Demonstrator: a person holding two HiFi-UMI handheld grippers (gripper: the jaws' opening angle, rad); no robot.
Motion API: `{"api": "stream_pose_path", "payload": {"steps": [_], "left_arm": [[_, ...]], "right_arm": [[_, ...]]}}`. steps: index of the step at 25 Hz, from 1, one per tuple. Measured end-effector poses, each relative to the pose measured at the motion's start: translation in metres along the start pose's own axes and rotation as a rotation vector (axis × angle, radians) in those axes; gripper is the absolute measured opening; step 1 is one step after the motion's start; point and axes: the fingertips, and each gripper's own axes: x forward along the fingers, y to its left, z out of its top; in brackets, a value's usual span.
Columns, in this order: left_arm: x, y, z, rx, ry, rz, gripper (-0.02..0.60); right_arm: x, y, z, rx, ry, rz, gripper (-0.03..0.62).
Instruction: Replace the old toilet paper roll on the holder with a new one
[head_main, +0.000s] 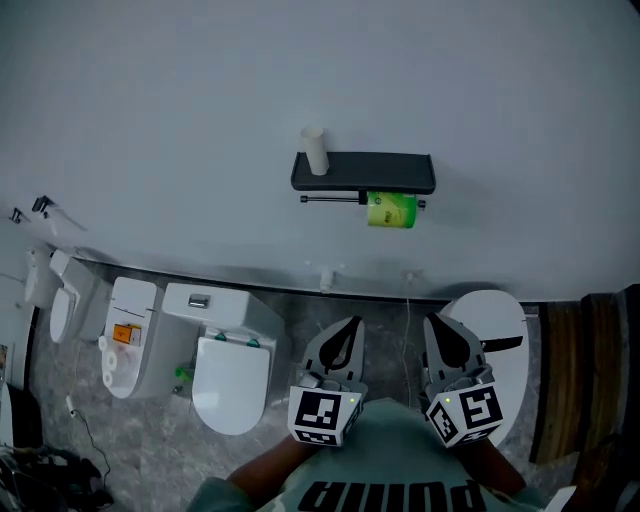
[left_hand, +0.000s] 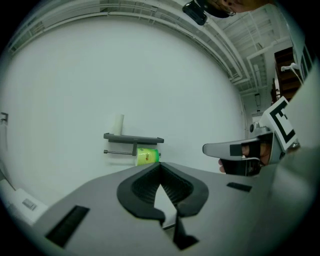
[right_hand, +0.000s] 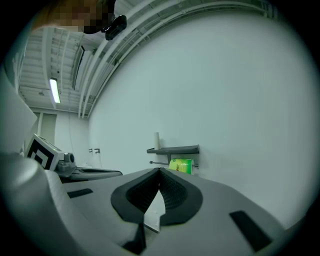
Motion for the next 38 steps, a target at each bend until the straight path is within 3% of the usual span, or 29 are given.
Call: {"api": "stream_pose_path", "payload": {"steps": [6,12,26,38], "left_arm": [[-0.055,-0.026,-0.023,-0.011,0.032,0.15,0.005],[-0.095,-0.041,-0.046,-0.031,0.057,0.225,0.005],[-0.121,-0.056,-0.07,-0.064,0.075,0.249,0.005],[-0.127,-0.058,-0.068,-0.065,0.052,0.251,0.005]], "right_arm": [[-0.041,0.017,-0.009,-0.003,0.006,0.133,0.009],[-0.075,0.028,-0.03,0.026,0.032,0.197,0.009],[-0.107,0.046,-0.066,-0.02,0.116,0.233,0.008],[-0.11,0.05,-0.068,-0.021,0.12,0.231,0.008]]}}
